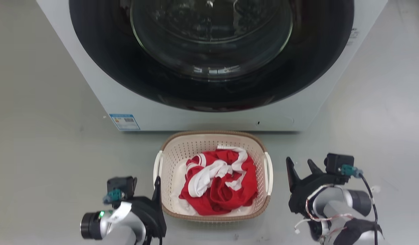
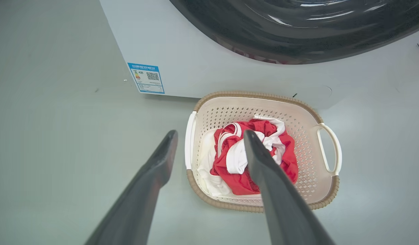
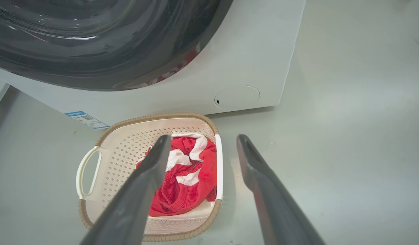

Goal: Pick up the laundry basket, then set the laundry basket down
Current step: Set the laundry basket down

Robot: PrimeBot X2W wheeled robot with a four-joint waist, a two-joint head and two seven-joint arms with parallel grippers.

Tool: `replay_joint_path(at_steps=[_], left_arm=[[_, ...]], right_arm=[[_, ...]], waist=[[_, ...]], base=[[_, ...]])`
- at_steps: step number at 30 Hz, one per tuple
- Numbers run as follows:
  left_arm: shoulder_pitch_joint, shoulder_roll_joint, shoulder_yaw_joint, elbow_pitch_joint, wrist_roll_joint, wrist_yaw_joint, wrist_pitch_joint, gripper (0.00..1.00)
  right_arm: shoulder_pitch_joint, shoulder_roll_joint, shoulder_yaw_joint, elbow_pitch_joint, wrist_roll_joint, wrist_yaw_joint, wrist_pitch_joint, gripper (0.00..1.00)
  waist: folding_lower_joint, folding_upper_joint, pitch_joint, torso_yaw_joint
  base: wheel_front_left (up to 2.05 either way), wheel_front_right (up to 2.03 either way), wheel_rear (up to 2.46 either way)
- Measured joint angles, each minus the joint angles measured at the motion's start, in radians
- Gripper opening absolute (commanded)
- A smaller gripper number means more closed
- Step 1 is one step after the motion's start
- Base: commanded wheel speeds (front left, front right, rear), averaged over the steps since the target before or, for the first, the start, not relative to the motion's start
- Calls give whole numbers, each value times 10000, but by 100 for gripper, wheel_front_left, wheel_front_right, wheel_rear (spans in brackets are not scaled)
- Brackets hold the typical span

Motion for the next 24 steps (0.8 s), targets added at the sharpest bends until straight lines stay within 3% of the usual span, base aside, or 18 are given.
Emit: replay_joint_path(at_steps=[9,24], left_arm=[[1515,326,222,-1078,654,84,0,100],[4120,865,1319,-3582,1843,176,0,100]], right_arm=[[1523,-102,-545,-1150,-623,-176,0,100],[4416,-472,-1797,-4059,-2240,-527,0,100]], waist=[[0,-1,-1153,29],[1,0,-2758,35]], base=[[0,0,0],[0,0,0]])
